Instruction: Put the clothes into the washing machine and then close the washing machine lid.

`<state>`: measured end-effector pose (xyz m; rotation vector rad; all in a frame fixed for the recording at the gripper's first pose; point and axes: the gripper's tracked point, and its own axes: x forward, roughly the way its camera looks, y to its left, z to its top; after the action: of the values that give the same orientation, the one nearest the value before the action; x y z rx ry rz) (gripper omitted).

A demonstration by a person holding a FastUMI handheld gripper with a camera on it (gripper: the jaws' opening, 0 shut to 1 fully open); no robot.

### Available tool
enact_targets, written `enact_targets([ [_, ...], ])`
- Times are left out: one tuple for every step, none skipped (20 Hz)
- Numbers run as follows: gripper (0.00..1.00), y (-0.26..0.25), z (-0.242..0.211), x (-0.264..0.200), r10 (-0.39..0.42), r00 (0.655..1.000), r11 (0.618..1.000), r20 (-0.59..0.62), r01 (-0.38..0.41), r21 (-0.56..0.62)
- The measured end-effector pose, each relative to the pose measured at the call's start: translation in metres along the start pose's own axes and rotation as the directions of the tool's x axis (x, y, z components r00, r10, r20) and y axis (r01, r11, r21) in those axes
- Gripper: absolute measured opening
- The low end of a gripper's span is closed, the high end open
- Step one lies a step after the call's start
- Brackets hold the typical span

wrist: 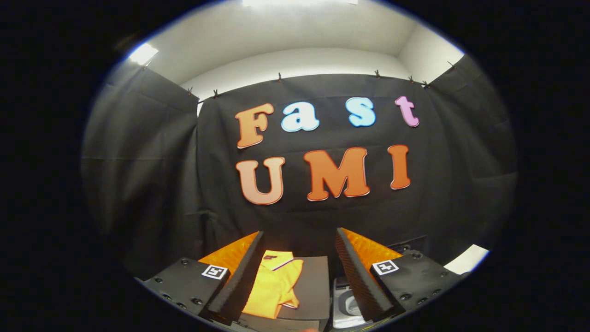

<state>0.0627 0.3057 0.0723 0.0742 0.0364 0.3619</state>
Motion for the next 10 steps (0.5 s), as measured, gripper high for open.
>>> enact_targets([
  [0.98,0.014,-0.005,0.008,0.019,1.000,1.000,-0.017,-0.019,0.003],
  [0.98,0.024,-0.011,0.017,0.033,0.999,0.999,-0.030,-0.033,0.007],
  [0.98,0.034,-0.021,0.026,0.044,0.998,0.999,-0.049,-0.044,0.009],
  [0.98,0.044,-0.031,0.035,0.055,0.996,0.998,-0.069,-0.055,0.007],
  [0.98,0.053,-0.041,0.045,0.057,0.994,0.998,-0.090,-0.057,0.003],
  [0.98,0.059,-0.052,0.055,0.049,0.992,0.999,-0.112,-0.049,0.000],
  [0.98,0.067,-0.061,0.064,0.047,0.990,0.999,-0.134,-0.048,-0.001],
  [0.98,0.074,-0.071,0.072,0.048,0.986,0.999,-0.158,-0.049,0.000],
  [0.98,0.083,-0.082,0.079,0.053,0.982,0.999,-0.180,-0.055,-0.001],
  [0.99,0.091,-0.091,0.085,0.061,0.977,0.998,-0.204,-0.064,-0.005],
])
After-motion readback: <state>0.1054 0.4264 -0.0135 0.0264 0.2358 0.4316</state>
